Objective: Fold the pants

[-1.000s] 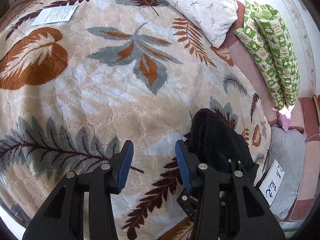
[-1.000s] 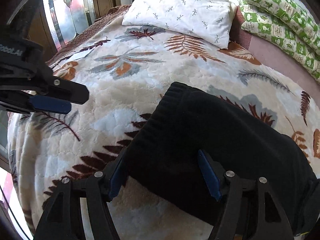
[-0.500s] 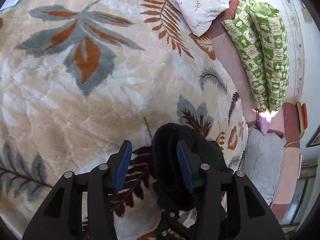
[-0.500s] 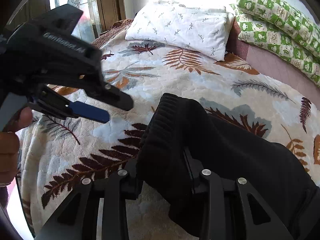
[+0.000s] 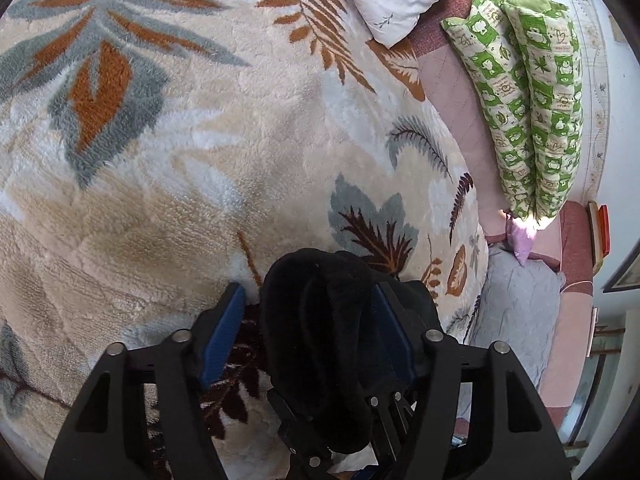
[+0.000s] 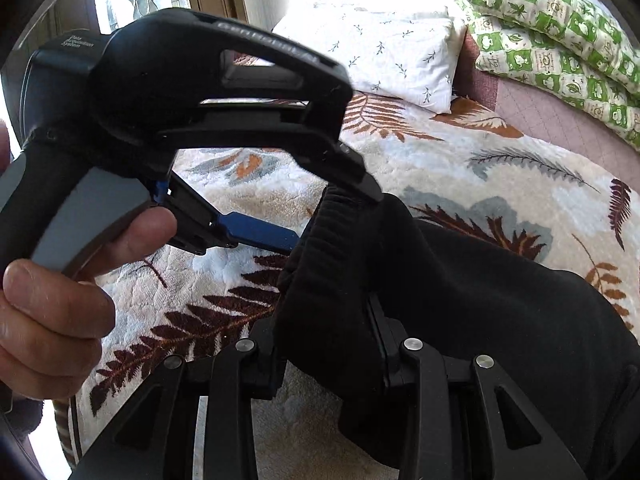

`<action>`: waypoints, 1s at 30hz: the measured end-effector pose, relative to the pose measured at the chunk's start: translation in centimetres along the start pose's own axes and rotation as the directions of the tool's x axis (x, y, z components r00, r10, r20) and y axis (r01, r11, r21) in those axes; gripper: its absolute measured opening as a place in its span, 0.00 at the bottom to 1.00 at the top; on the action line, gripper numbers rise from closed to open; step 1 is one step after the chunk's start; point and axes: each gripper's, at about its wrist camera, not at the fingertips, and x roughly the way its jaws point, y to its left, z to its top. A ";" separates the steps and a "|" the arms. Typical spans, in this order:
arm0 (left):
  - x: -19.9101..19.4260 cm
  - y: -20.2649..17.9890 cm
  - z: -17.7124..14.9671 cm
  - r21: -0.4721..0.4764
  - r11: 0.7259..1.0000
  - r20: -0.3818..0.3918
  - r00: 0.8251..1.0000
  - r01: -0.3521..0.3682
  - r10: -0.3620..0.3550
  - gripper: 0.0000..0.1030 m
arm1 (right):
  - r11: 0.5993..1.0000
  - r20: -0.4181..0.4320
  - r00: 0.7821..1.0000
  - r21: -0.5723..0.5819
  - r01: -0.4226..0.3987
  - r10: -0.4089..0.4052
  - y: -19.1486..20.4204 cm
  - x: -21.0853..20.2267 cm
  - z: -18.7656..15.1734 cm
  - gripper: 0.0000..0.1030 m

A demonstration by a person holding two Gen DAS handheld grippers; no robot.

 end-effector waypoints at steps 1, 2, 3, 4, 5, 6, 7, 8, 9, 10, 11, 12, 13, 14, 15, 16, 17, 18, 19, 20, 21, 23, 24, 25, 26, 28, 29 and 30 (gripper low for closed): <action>0.3 -0.1 -0.1 0.006 1.000 -0.020 1.000 0.004 -0.004 0.29 | 1.000 0.000 1.000 0.003 0.000 0.000 0.0 0.0 0.0 0.33; 0.5 -0.1 -0.3 0.007 1.000 -0.032 0.999 0.009 -0.009 0.24 | 1.000 0.001 1.000 0.006 -0.002 0.002 -0.1 0.0 -0.1 0.33; 0.5 -0.2 -0.5 0.012 1.000 -0.023 1.000 0.009 -0.009 0.20 | 1.000 0.004 1.000 0.010 -0.003 0.003 -0.2 0.0 -0.1 0.33; 0.3 -0.2 -0.6 0.016 1.000 -0.011 1.000 0.008 -0.008 0.19 | 1.000 0.005 1.000 0.015 -0.004 0.004 -0.3 0.0 -0.1 0.33; 0.2 -0.2 -0.7 0.010 1.000 -0.006 1.000 0.012 -0.012 0.18 | 1.000 0.004 1.000 0.020 -0.005 0.005 -0.4 -0.1 -0.1 0.33; 0.1 0.0 -0.8 -0.004 1.000 -0.002 1.000 0.021 -0.021 0.17 | 1.000 0.004 1.000 0.027 -0.007 0.007 -0.5 -0.1 -0.1 0.33; -0.2 0.0 -1.0 -0.016 1.000 0.004 1.000 0.027 -0.027 0.17 | 0.999 0.006 1.000 0.034 -0.011 0.011 -0.7 -0.2 -0.2 0.33; -0.4 0.0 -1.2 -0.019 0.999 0.014 0.999 0.030 -0.030 0.17 | 0.999 0.007 1.000 0.037 -0.015 0.014 -0.7 -0.3 -0.2 0.33; -0.8 -0.2 -1.6 -0.016 1.000 0.031 0.999 0.022 -0.022 0.17 | 0.999 0.009 1.000 0.039 -0.018 0.017 -0.8 -0.4 -0.2 0.33; -1.2 -0.6 -2.0 -0.010 1.000 0.049 0.999 0.011 -0.011 0.17 | 0.999 0.009 1.000 0.040 -0.022 0.022 -0.9 -0.4 -0.2 0.33; -1.5 -0.8 -2.5 -0.006 1.000 0.066 0.998 0.002 -0.002 0.17 | 0.999 0.010 1.000 0.041 -0.029 0.028 -0.8 -0.6 -0.3 0.33; -1.8 -1.2 -3.0 -0.004 1.000 0.084 0.996 -0.006 0.006 0.17 | 0.999 0.014 0.999 0.041 -0.034 0.034 -0.7 -0.9 -0.4 0.33; -2.0 -1.5 -3.4 -0.003 1.000 0.096 0.995 -0.013 0.014 0.17 | 0.998 0.018 0.999 0.040 -0.039 0.038 -0.7 -1.2 -0.5 0.33; -2.3 -1.9 -3.8 -0.002 1.000 0.110 0.994 -0.018 0.018 0.17 | 0.998 0.022 0.999 0.043 -0.045 0.044 -0.6 -1.6 -0.6 0.33; -2.5 -2.3 -4.2 0.001 1.000 0.124 0.992 -0.026 0.026 0.17 | 0.997 0.026 0.998 0.050 -0.051 0.050 -0.6 -2.0 -0.8 0.33; -2.8 -2.7 -4.6 0.004 0.999 0.136 0.990 -0.037 0.036 0.17 | 0.997 0.031 0.998 0.056 -0.056 0.055 -0.6 -2.4 -0.9 0.33; -2.9 -3.2 -5.0 0.007 0.999 0.146 0.988 -0.044 0.042 0.17 | 0.996 0.035 0.998 0.061 -0.060 0.058 -0.7 -2.9 -1.1 0.33; -3.1 -3.7 -5.4 0.010 0.999 0.155 0.987 -0.048 0.046 0.17 | 0.996 0.040 0.997 0.065 -0.063 0.060 -0.8 -3.3 -1.3 0.33; -3.3 -4.2 -5.8 0.014 0.999 0.164 0.985 -0.052 0.049 0.17 | 0.995 0.047 0.997 0.070 -0.065 0.062 -1.0 -3.9 -1.4 0.33; -3.5 -4.8 -6.2 0.020 0.998 0.173 0.983 -0.057 0.053 0.17 | 0.995 0.053 0.997 0.076 -0.068 0.064 -1.1 -4.4 -1.6 0.33; -3.6 -5.4 -6.7 0.028 0.998 0.182 0.982 -0.063 0.057 0.17 | 0.994 0.059 0.996 0.083 -0.070 0.065 -1.3 -5.0 -1.7 0.33; -3.8 -6.7 -7.5 0.042 0.996 0.199 0.978 -0.076 0.066 0.17 | 0.992 0.075 0.995 0.101 -0.077 0.070 -1.9 -6.2 -2.0 0.33; -3.8 -7.3 -7.9 0.051 0.995 0.205 0.976 -0.081 0.069 0.17 | 0.991 0.084 0.994 0.109 -0.079 0.070 -2.2 -6.7 -2.1 0.33; -3.8 -8.0 -8.3 0.059 0.994 0.213 0.974 -0.088 0.074 0.17 | 0.990 0.091 0.993 0.116 -0.082 0.072 -2.5 -7.2 -2.2 0.33; -3.7 -8.6 -8.7 0.069 0.993 0.218 0.973 -0.093 0.076 0.17 | 0.989 0.098 0.992 0.123 -0.085 0.073 -2.8 -7.7 -2.3 0.33; -3.5 -10.0 -9.4 0.085 0.991 0.226 0.971 -0.102 0.080 0.17 | 0.987 0.114 0.991 0.135 -0.087 0.072 -3.4 -8.8 -2.7 0.33; -3.3 -10.6 -9.8 0.094 0.990 0.226 0.971 -0.104 0.080 0.17 | 0.986 0.122 0.990 0.142 -0.088 0.070 -3.8 -9.4 -2.9 0.33; -3.0 -11.2 -10.1 0.101 0.989 0.225 0.971 -0.109 0.084 0.17 | 0.985 0.129 0.989 0.148 -0.088 0.069 -4.2 -9.8 -3.1 0.33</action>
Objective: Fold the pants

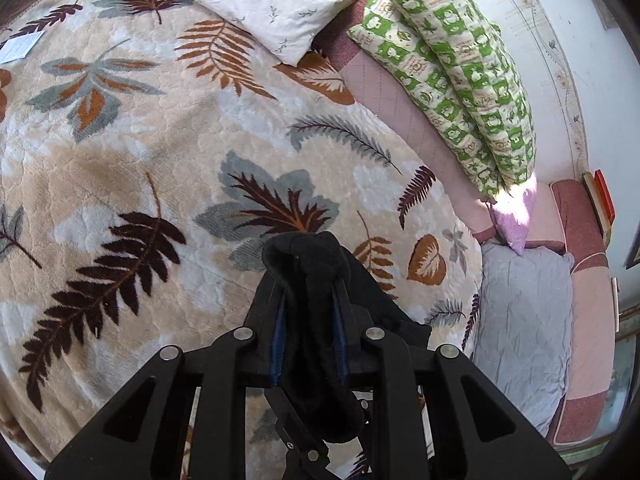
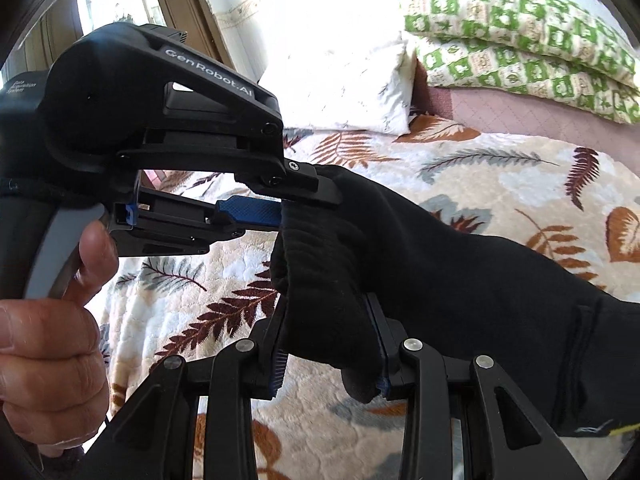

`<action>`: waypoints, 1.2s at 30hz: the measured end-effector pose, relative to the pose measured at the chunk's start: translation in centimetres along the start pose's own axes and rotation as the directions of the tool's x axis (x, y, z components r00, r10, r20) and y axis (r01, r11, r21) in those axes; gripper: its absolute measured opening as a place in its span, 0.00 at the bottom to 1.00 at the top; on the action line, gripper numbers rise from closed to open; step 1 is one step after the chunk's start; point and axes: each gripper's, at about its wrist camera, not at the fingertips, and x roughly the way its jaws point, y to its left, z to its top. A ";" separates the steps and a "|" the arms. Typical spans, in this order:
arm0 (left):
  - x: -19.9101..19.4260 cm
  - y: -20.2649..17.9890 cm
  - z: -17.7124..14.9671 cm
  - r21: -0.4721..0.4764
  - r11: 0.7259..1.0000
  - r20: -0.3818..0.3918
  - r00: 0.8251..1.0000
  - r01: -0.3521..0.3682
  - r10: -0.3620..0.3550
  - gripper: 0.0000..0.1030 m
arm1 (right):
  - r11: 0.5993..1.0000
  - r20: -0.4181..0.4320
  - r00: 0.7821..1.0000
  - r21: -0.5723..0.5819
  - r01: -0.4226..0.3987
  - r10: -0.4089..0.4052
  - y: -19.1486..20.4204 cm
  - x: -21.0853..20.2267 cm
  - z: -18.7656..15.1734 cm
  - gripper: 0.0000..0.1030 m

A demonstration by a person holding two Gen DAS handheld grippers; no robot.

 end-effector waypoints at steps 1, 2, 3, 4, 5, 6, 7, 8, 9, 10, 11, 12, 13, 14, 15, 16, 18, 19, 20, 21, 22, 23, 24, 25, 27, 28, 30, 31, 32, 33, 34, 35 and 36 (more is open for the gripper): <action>0.2 -0.6 -0.2 0.004 1.000 -0.002 1.000 -0.002 0.002 0.17 | 1.000 0.009 1.000 0.010 0.000 0.000 -0.4 -0.6 -0.1 0.33; 0.4 -1.3 -0.4 0.015 1.000 -0.009 1.000 -0.002 0.002 0.17 | 1.000 0.014 1.000 0.020 -0.001 0.001 -0.9 -1.1 -0.2 0.33; 0.6 -2.0 -0.7 0.022 1.000 -0.014 1.000 -0.006 0.006 0.17 | 0.999 0.020 1.000 0.032 -0.004 0.003 -1.3 -1.7 -0.3 0.33; 0.9 -2.7 -0.9 0.029 1.000 -0.018 1.000 -0.007 0.007 0.17 | 0.999 0.027 1.000 0.046 -0.006 0.005 -1.9 -2.2 -0.4 0.33; 1.2 -3.3 -1.2 0.038 0.999 -0.022 1.000 -0.008 0.009 0.17 | 0.998 0.034 0.999 0.063 -0.010 0.007 -2.6 -2.8 -0.5 0.33; 1.4 -4.1 -1.5 0.048 0.999 -0.024 1.000 -0.013 0.014 0.17 | 0.997 0.039 0.999 0.081 -0.014 0.011 -3.1 -3.2 -0.7 0.33; 1.8 -4.7 -1.8 0.058 0.998 -0.025 0.999 -0.019 0.020 0.17 | 0.995 0.043 0.999 0.100 -0.021 0.016 -3.9 -3.5 -0.7 0.33; 2.1 -5.3 -2.0 0.066 0.998 -0.028 0.999 -0.025 0.026 0.17 | 0.992 0.048 0.999 0.121 -0.027 0.021 -4.6 -3.9 -0.9 0.33; 2.5 -5.8 -2.3 0.072 0.997 -0.034 0.999 -0.028 0.031 0.17 | 0.989 0.055 0.998 0.141 -0.033 0.025 -5.1 -4.5 -1.2 0.33; 2.9 -6.3 -2.5 0.076 0.997 -0.039 0.999 -0.031 0.034 0.17 | 0.986 0.059 0.998 0.163 -0.040 0.031 -5.9 -4.9 -1.4 0.33; 3.2 -6.7 -2.7 0.078 0.996 -0.045 0.998 -0.034 0.038 0.17 | 0.983 0.062 0.997 0.180 -0.045 0.034 -6.5 -5.2 -1.5 0.33; 3.6 -7.2 -2.9 0.082 0.996 -0.051 0.998 -0.036 0.040 0.17 | 0.979 0.067 0.997 0.196 -0.050 0.038 -7.1 -5.5 -1.6 0.33; 4.0 -7.6 -3.0 0.087 0.995 -0.057 0.997 -0.040 0.045 0.17 | 0.976 0.071 0.997 0.212 -0.057 0.043 -7.7 -5.8 -1.8 0.33; 4.3 -8.0 -3.2 0.091 0.995 -0.062 0.997 -0.044 0.050 0.17 | 0.972 0.074 0.996 0.227 -0.063 0.047 -8.4 -6.0 -2.0 0.33; 4.7 -8.5 -3.4 0.098 0.994 -0.067 0.996 -0.048 0.055 0.17 | 0.969 0.078 0.996 0.240 -0.067 0.050 -8.9 -6.3 -2.3 0.33; 5.1 -8.9 -3.6 0.107 0.993 -0.071 0.996 -0.053 0.060 0.17 | 0.965 0.082 0.995 0.252 -0.073 0.054 -9.5 -6.5 -2.5 0.33; 6.0 -9.9 -4.0 0.121 0.991 -0.082 0.994 -0.060 0.070 0.17 | 0.956 0.091 0.994 0.280 -0.084 0.060 -10.7 -7.0 -3.0 0.33; 6.4 -10.3 -4.2 0.129 0.990 -0.088 0.993 -0.063 0.075 0.17 | 0.952 0.095 0.994 0.294 -0.087 0.061 -11.3 -7.2 -3.3 0.33; 7.0 -10.9 -4.4 0.140 0.988 -0.094 0.992 -0.072 0.085 0.17 | 0.948 0.099 0.993 0.306 -0.091 0.063 -11.8 -7.4 -3.5 0.33; 7.5 -11.3 -4.5 0.148 0.986 -0.101 0.991 -0.077 0.092 0.17 | 0.943 0.102 0.993 0.319 -0.093 0.064 -12.3 -7.6 -3.8 0.33; 8.1 -11.8 -4.7 0.157 0.984 -0.110 0.989 -0.082 0.100 0.17 | 0.937 0.104 0.992 0.335 -0.097 0.065 -12.8 -7.7 -4.0 0.33; 8.8 -12.3 -4.9 0.165 0.983 -0.120 0.987 -0.087 0.107 0.17 | 0.931 0.108 0.992 0.351 -0.100 0.066 -13.5 -7.9 -4.3 0.33; 9.3 -12.7 -5.1 0.172 0.981 -0.128 0.985 -0.091 0.113 0.17 | 0.925 0.112 0.992 0.365 -0.101 0.064 -14.0 -8.1 -4.6 0.33; 10.0 -13.2 -5.3 0.179 0.979 -0.136 0.983 -0.096 0.121 0.17 | 0.918 0.117 0.991 0.383 -0.103 0.063 -14.7 -8.3 -4.9 0.33; 11.3 -14.3 -5.8 0.197 0.975 -0.155 0.979 -0.104 0.136 0.17 | 0.900 0.130 0.989 0.422 -0.113 0.063 -16.0 -8.8 -5.4 0.33; 12.0 -14.8 -6.1 0.207 0.973 -0.165 0.977 -0.101 0.137 0.17 | 0.887 0.140 0.988 0.446 -0.120 0.063 -16.9 -9.1 -5.7 0.33; 13.3 -16.0 -6.8 0.232 0.968 -0.182 0.973 -0.096 0.140 0.17 | 0.865 0.157 0.986 0.484 -0.132 0.063 -18.4 -9.9 -6.3 0.33; 13.9 -16.8 -7.2 0.248 0.964 -0.189 0.972 -0.094 0.143 0.17 | 0.851 0.165 0.984 0.506 -0.140 0.063 -19.3 -10.2 -6.6 0.34; 14.6 -17.6 -7.7 0.266 0.960 -0.201 0.969 -0.084 0.141 0.17 | 0.837 0.167 0.984 0.529 -0.141 0.060 -20.2 -10.4 -7.0 0.34; 15.2 -18.3 -8.0 0.284 0.955 -0.211 0.967 -0.081 0.144 0.17 | 0.824 0.171 0.984 0.549 -0.140 0.053 -21.0 -10.6 -7.4 0.34; 16.0 -19.1 -8.4 0.308 0.947 -0.216 0.964 -0.085 0.156 0.17 | 0.812 0.174 0.984 0.567 -0.139 0.047 -21.8 -10.8 -7.8 0.34; 16.9 -19.8 -8.8 0.337 0.936 -0.218 0.959 -0.102 0.183 0.17 | 0.801 0.174 0.984 0.583 -0.138 0.043 -22.6 -11.0 -8.2 0.34; 17.5 -20.1 -9.0 0.350 0.929 -0.226 0.952 -0.118 0.206 0.17 | 0.792 0.176 0.984 0.595 -0.137 0.038 -23.3 -11.1 -8.5 0.35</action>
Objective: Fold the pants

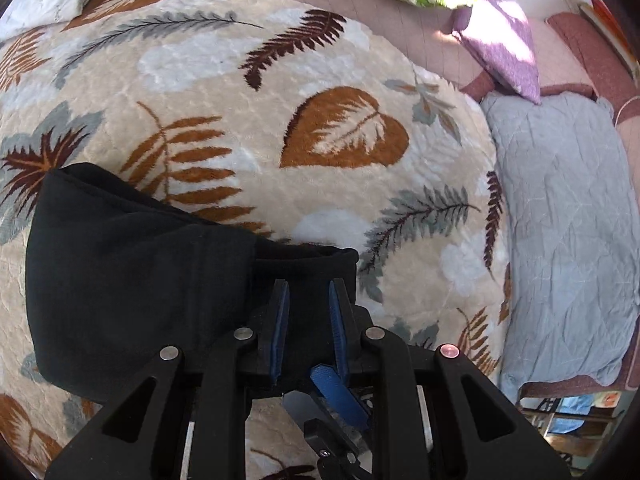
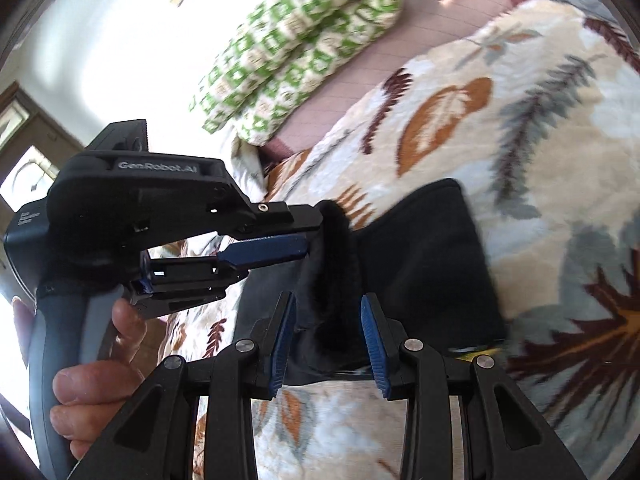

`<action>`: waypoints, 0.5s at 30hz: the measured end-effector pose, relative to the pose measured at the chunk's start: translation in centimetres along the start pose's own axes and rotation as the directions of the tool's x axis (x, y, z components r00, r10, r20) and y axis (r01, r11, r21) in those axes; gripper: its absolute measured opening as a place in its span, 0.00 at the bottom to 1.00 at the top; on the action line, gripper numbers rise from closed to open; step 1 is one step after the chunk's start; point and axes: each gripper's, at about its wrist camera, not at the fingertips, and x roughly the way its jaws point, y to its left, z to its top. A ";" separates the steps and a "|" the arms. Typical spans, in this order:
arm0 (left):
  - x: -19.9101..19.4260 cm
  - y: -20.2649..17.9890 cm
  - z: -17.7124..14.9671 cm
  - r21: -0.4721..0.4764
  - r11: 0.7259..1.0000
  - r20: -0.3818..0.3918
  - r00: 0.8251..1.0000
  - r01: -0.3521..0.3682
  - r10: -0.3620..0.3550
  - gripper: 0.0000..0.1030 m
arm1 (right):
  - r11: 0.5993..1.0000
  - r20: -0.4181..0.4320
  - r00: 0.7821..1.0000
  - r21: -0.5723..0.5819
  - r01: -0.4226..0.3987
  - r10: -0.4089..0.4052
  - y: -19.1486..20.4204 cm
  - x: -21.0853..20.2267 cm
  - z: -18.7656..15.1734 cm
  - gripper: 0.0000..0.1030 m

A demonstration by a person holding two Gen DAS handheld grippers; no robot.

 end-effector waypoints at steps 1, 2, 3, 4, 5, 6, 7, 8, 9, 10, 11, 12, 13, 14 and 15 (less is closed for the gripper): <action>0.4 -0.1 0.0 -0.001 1.000 -0.024 1.000 0.004 -0.004 0.17 | 1.000 0.003 1.000 0.015 0.002 -0.002 -0.7 -0.3 0.1 0.35; 0.4 0.1 0.1 -0.011 0.999 -0.038 0.999 0.031 -0.032 0.17 | 1.000 0.004 1.000 0.026 0.003 -0.003 -1.2 -0.5 0.2 0.36; 0.0 0.4 0.2 -0.015 0.999 -0.035 0.998 0.047 -0.048 0.17 | 0.999 0.004 1.000 0.035 0.001 -0.002 -1.7 -0.7 0.2 0.36; -0.6 0.7 0.3 -0.009 0.999 -0.022 0.999 0.045 -0.045 0.17 | 0.999 0.003 1.000 0.039 -0.001 0.000 -2.1 -0.9 0.4 0.36; -1.4 0.9 0.5 0.007 0.999 -0.005 0.999 0.034 -0.034 0.17 | 0.999 -0.002 1.000 0.040 -0.003 0.003 -2.3 -1.2 0.5 0.36; -2.2 1.3 0.9 0.029 0.999 0.012 1.000 0.013 -0.014 0.17 | 0.999 -0.004 1.000 0.035 -0.003 0.004 -2.5 -1.3 0.6 0.36; -3.1 1.7 1.3 0.044 0.999 0.033 0.999 -0.016 0.015 0.17 | 1.000 -0.006 1.000 0.028 0.002 -0.002 -2.5 -1.4 0.7 0.36; -3.9 2.1 1.7 0.063 0.997 0.050 0.998 -0.050 0.047 0.17 | 1.000 -0.014 1.000 0.021 -0.003 0.003 -2.4 -1.4 0.8 0.37; -4.6 2.4 2.2 0.084 0.993 0.066 0.995 -0.080 0.074 0.17 | 1.000 -0.023 1.000 0.017 -0.015 0.015 -2.3 -1.3 0.8 0.38; -5.3 2.8 2.6 0.105 0.989 0.081 0.992 -0.103 0.095 0.17 | 1.000 -0.028 0.999 0.012 -0.028 0.028 -2.0 -1.1 0.9 0.44; -5.7 3.1 2.9 0.133 0.982 0.084 0.989 -0.131 0.120 0.18 | 0.999 -0.034 0.999 0.003 -0.037 0.037 -1.6 -0.9 0.8 0.48; -6.1 3.4 3.2 0.167 0.968 0.097 0.980 -0.189 0.175 0.18 | 0.999 -0.042 0.998 -0.008 -0.038 0.038 -1.2 -0.6 0.8 0.57; -6.3 3.5 3.3 0.197 0.950 0.112 0.968 -0.243 0.225 0.18 | 0.999 -0.052 0.998 -0.020 -0.040 0.039 -0.8 -0.2 0.8 0.62; -6.5 3.7 3.4 0.229 0.928 0.124 0.955 -0.293 0.271 0.19 | 0.998 -0.065 0.997 -0.032 -0.049 0.047 -0.3 0.2 0.8 0.62; -6.7 4.0 3.4 0.256 0.907 0.137 0.942 -0.333 0.307 0.19 | 0.998 -0.080 0.996 -0.045 -0.052 0.048 0.2 0.7 0.8 0.62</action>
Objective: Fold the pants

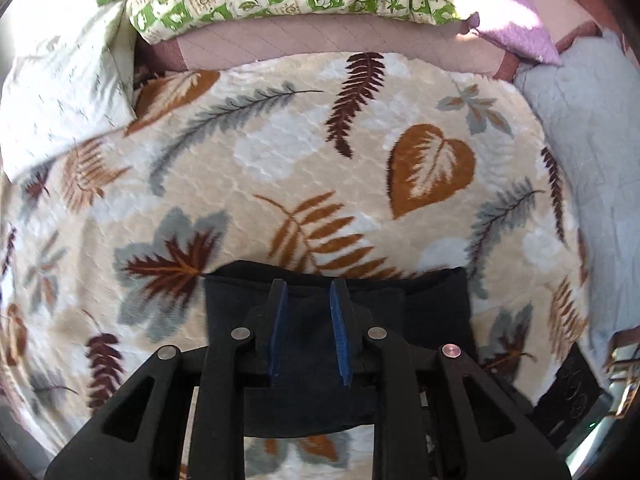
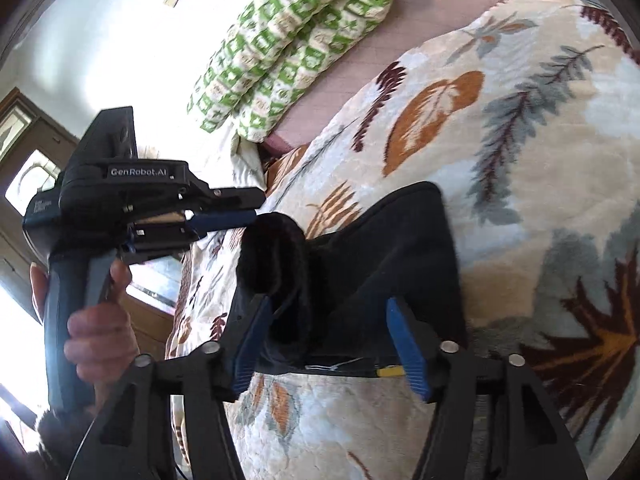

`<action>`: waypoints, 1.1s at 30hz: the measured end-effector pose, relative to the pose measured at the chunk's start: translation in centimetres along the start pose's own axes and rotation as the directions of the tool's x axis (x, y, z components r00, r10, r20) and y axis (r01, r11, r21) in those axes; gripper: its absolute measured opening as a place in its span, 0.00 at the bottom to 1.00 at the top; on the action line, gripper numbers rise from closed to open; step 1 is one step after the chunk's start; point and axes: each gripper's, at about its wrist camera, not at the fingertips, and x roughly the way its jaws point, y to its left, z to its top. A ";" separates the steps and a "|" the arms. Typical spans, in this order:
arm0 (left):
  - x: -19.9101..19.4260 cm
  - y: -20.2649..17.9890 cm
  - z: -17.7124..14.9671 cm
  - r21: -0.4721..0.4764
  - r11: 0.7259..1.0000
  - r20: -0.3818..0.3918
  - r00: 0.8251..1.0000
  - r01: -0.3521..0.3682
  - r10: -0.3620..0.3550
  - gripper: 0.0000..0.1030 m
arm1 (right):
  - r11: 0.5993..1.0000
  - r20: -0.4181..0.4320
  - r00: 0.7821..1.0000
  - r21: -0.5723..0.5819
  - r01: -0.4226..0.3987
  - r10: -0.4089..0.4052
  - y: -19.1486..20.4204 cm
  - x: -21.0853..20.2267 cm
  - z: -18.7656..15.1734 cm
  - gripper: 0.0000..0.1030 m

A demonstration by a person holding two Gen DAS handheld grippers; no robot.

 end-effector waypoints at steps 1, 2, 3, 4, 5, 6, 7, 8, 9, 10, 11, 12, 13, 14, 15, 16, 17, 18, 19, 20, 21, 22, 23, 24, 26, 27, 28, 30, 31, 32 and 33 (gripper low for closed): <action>0.1 0.4 -0.1 0.015 1.000 -0.002 1.000 -0.018 0.018 0.19 | 1.000 -0.017 1.000 -0.014 0.004 -0.004 0.4 0.5 0.1 0.63; 0.3 0.9 -0.3 0.018 1.000 -0.014 1.000 -0.020 0.020 0.19 | 1.000 -0.032 0.999 -0.027 0.001 -0.002 0.9 0.9 0.1 0.65; 0.7 1.4 -0.4 0.012 1.000 -0.036 0.999 -0.006 0.006 0.19 | 0.999 -0.041 0.999 -0.037 -0.005 0.003 1.3 1.3 0.1 0.68; 1.0 1.9 -0.4 0.000 1.000 -0.060 0.998 0.018 -0.018 0.19 | 0.999 -0.049 0.999 -0.046 -0.012 0.010 1.6 1.6 0.0 0.73; 1.5 2.2 -0.5 -0.012 0.999 -0.090 0.995 0.052 -0.053 0.19 | 0.998 -0.062 0.998 -0.058 -0.011 0.007 1.9 2.2 0.0 0.74; 2.0 2.0 -0.5 -0.017 0.997 -0.120 0.989 0.080 -0.081 0.19 | 0.998 -0.075 0.997 -0.067 -0.001 -0.004 2.3 2.7 -0.1 0.75; 2.4 1.9 -0.5 -0.018 0.995 -0.146 0.984 0.099 -0.101 0.19 | 0.998 -0.093 0.996 -0.070 0.005 -0.011 2.5 3.3 -0.2 0.75; 2.6 1.4 -0.5 -0.013 0.994 -0.162 0.981 0.107 -0.108 0.19 | 0.998 -0.115 0.993 -0.067 -0.008 0.001 2.8 4.0 -0.3 0.75; 2.7 0.8 -0.5 -0.003 0.994 -0.175 0.978 0.111 -0.110 0.19 | 0.998 -0.134 0.991 -0.061 -0.027 0.018 2.9 4.5 -0.5 0.76; 2.8 0.3 -0.5 0.007 0.993 -0.185 0.976 0.116 -0.113 0.19 | 0.998 -0.145 0.989 -0.060 -0.025 0.016 3.1 4.9 -0.6 0.76; 3.0 -0.3 -0.4 0.018 0.993 -0.203 0.972 0.120 -0.114 0.19 | 0.997 -0.146 0.989 -0.074 -0.009 -0.002 3.4 5.3 -0.8 0.77; 3.1 -1.0 -0.3 0.025 0.992 -0.222 0.968 0.127 -0.119 0.19 | 0.996 -0.141 0.990 -0.093 -0.004 -0.009 3.7 5.4 -1.0 0.77; 3.3 -1.7 -0.2 0.034 0.991 -0.238 0.964 0.132 -0.121 0.19 | 0.994 -0.126 0.992 -0.109 -0.004 -0.010 3.8 5.5 -1.2 0.77; 3.4 -2.5 -0.2 0.053 0.991 -0.254 0.961 0.123 -0.106 0.19 | 0.994 -0.112 0.994 -0.112 -0.004 -0.008 3.8 5.4 -1.4 0.76; 3.5 -3.2 -0.1 0.078 0.992 -0.264 0.961 0.101 -0.077 0.19 | 0.995 -0.106 0.994 -0.104 -0.006 -0.005 3.6 5.4 -1.5 0.73; 3.6 -4.1 -0.1 0.107 0.992 -0.266 0.963 0.071 -0.040 0.19 | 0.996 -0.107 0.994 -0.087 -0.011 0.001 3.3 5.5 -1.5 0.72; 3.7 -4.8 0.0 0.129 0.991 -0.266 0.964 0.047 -0.011 0.19 | 0.997 -0.105 0.994 -0.072 -0.017 0.009 3.1 5.5 -1.5 0.72; 3.7 -5.2 0.0 0.134 0.990 -0.267 0.964 0.037 0.000 0.19 | 0.998 -0.103 0.995 -0.063 -0.022 0.016 3.0 5.5 -1.5 0.72; 3.6 -5.6 0.0 0.137 0.990 -0.268 0.963 0.038 0.000 0.19 | 0.998 -0.103 0.994 -0.060 -0.026 0.019 2.9 5.4 -1.6 0.72; 3.3 -5.8 0.0 0.137 0.990 -0.272 0.962 0.044 -0.006 0.19 | 0.998 -0.103 0.995 -0.061 -0.026 0.020 2.8 5.4 -1.5 0.72; 2.8 -6.0 -0.1 0.129 0.990 -0.271 0.962 0.063 -0.026 0.19 | 0.998 -0.102 0.995 -0.059 -0.026 0.020 2.8 5.4 -1.5 0.72; 2.3 -6.1 -0.1 0.119 0.987 -0.270 0.960 0.106 -0.071 0.19 | 0.998 -0.102 0.995 -0.055 -0.027 0.022 2.8 5.4 -1.4 0.72; 1.9 -6.2 -0.1 0.098 0.981 -0.280 0.951 0.165 -0.132 0.22 | 0.998 -0.101 0.995 -0.053 -0.028 0.023 2.8 5.5 -1.4 0.73; 1.6 -6.3 0.0 0.082 0.979 -0.284 0.946 0.187 -0.157 0.30 | 0.998 -0.101 0.995 -0.052 -0.030 0.024 2.7 5.5 -1.5 0.73; 1.2 -6.8 0.1 0.097 0.984 -0.256 0.959 0.152 -0.123 0.43 | 0.998 -0.094 0.995 -0.047 -0.040 0.035 2.5 5.4 -1.5 0.72; 1.4 -7.3 0.2 0.130 0.987 -0.236 0.970 0.091 -0.059 0.45 | 0.998 -0.091 0.995 -0.042 -0.043 0.039 2.4 5.4 -1.6 0.72; 1.7 -7.6 0.2 0.151 0.987 -0.230 0.973 0.047 -0.011 0.45 | 0.998 -0.089 0.995 -0.039 -0.045 0.042 2.4 5.4 -1.6 0.72; 2.6 -7.8 0.1 0.154 0.988 -0.255 0.967 0.026 0.014 0.45 | 0.998 -0.085 0.995 -0.036 -0.047 0.044 2.3 5.2 -1.8 0.72; 3.2 -7.8 0.0 0.147 0.989 -0.278 0.961 0.029 0.013 0.45 | 0.998 -0.083 0.996 -0.034 -0.048 0.045 2.3 5.2 -1.8 0.72; 3.7 -7.9 -0.2 0.152 0.988 -0.296 0.955 0.025 0.022 0.45 | 0.998 -0.081 0.996 -0.031 -0.049 0.046 2.3 5.2 -1.8 0.72; 4.2 -8.1 -0.4 0.170 0.985 -0.303 0.952 0.002 0.050 0.45 | 0.998 -0.078 0.996 -0.029 -0.052 0.049 2.3 5.1 -1.8 0.72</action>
